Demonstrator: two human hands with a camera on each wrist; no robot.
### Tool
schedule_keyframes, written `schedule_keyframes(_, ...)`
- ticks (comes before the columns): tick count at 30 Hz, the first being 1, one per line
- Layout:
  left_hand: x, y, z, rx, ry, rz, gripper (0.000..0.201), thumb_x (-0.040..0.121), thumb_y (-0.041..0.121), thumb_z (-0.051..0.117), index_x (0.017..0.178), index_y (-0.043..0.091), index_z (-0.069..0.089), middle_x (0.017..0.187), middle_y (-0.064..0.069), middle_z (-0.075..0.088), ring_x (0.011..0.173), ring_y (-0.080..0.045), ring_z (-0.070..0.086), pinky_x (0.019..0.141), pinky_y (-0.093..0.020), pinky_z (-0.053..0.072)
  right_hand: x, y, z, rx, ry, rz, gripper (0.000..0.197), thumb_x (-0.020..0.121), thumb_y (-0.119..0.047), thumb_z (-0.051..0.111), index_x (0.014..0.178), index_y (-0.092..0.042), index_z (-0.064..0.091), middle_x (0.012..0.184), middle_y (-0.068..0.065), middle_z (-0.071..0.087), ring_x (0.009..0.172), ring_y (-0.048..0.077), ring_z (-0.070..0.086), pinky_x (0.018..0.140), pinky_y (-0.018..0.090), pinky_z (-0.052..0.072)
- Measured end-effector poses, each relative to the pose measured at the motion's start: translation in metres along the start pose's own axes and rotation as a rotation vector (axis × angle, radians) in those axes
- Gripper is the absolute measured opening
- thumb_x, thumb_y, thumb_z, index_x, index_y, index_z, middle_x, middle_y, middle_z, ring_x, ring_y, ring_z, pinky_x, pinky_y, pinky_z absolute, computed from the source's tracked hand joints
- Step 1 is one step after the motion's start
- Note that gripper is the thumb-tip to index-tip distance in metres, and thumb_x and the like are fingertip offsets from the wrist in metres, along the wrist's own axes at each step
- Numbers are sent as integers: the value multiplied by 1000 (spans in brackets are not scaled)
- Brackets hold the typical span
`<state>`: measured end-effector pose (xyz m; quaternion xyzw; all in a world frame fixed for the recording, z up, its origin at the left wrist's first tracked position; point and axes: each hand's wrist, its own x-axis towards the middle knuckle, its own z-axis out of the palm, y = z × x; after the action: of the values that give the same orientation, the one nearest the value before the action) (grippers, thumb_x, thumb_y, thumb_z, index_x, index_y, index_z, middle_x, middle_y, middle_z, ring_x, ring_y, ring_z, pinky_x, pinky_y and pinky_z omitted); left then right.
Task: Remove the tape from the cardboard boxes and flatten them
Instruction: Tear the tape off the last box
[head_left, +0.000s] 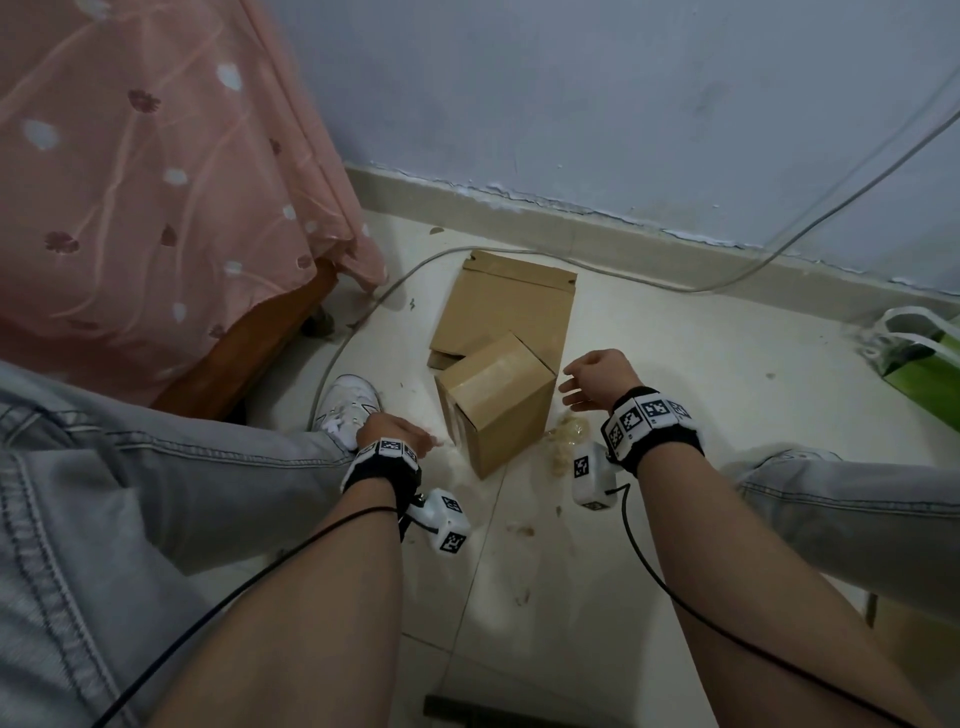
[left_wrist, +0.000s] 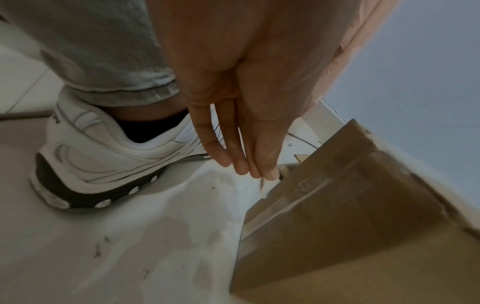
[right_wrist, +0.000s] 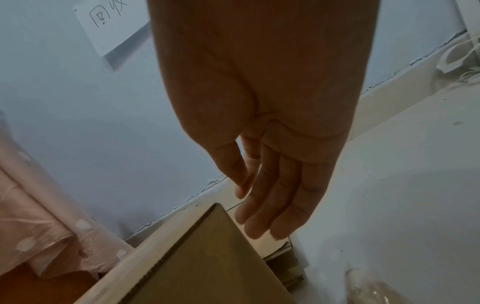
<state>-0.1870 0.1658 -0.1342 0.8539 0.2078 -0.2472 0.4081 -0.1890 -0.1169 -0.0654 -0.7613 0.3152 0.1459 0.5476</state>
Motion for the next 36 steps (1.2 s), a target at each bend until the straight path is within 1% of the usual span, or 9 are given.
schedule_keyframes(4, 1, 1, 5, 104, -20, -14, 26, 65, 30, 86, 84, 14, 77, 86, -6, 76, 84, -24, 72, 82, -36, 59, 4, 6, 0, -14, 22, 4, 23, 97, -8, 42, 101, -1, 64, 82, 16, 71, 68, 29, 69, 71, 40, 61)
schedule_keyframes(11, -4, 12, 7, 28, -152, -48, 15, 88, 3, 65, 101, 4, 73, 96, -11, 75, 75, -21, 67, 74, -28, 54, 8, 3, 1, -45, 91, -28, 24, 95, -8, 42, 100, -3, 65, 81, 15, 72, 64, 28, 68, 70, 39, 61)
schedule_keyframes(13, 1, 12, 5, 70, -110, -62, 19, 74, 14, 78, 92, 8, 76, 90, -10, 75, 81, -22, 72, 76, -30, 58, 8, 2, 2, -53, 96, -36, 23, 95, -8, 43, 100, -3, 65, 81, 15, 72, 65, 28, 69, 69, 39, 62)
schedule_keyframes(17, 60, -13, 21, 261, -7, -140, 87, 12, 63, 78, 86, 17, 76, 92, -6, 74, 88, -29, 72, 77, -48, 60, 7, 0, 2, -61, 86, -47, 23, 96, -8, 43, 100, -4, 65, 83, 15, 72, 67, 28, 69, 68, 38, 61)
schedule_keyframes(23, -2, 25, 8, 445, -171, -84, 60, 58, 67, 81, 85, 14, 71, 95, -2, 74, 91, -21, 69, 81, -27, 54, 7, -1, 3, -73, 80, -50, 24, 96, -8, 42, 102, -3, 65, 85, 16, 72, 68, 28, 69, 69, 38, 61)
schedule_keyframes(26, -8, 27, 4, 351, -164, -30, 36, 79, 36, 79, 105, 10, 74, 107, -9, 72, 103, -25, 68, 91, -33, 55, 9, -1, 3, -78, 95, -55, 24, 96, -8, 42, 101, -3, 65, 83, 14, 72, 68, 28, 70, 68, 37, 61)
schedule_keyframes(30, -3, 25, 4, 73, -128, 16, 22, 91, 1, 57, 101, 11, 74, 111, -12, 72, 88, -26, 67, 82, -31, 54, 10, -2, 5, -108, 130, -71, 22, 95, -12, 45, 98, -7, 66, 91, 16, 72, 71, 29, 70, 68, 38, 61)
schedule_keyframes(34, -1, 37, -4, -53, 36, -57, 8, 76, 20, 76, 80, 13, 75, 94, -16, 73, 91, -37, 69, 84, -48, 59, 9, -7, 11, -192, 78, -135, 30, 90, -23, 52, 117, -19, 64, 110, 12, 68, 95, 28, 67, 87, 45, 57)
schedule_keyframes(36, -1, 45, -9, -42, 90, -43, 31, 74, 32, 82, 81, 3, 71, 85, -16, 71, 83, -33, 69, 82, -45, 59, 4, -12, 16, -233, -3, -163, 41, 89, -31, 58, 130, -24, 58, 119, 10, 65, 107, 27, 63, 96, 46, 53)
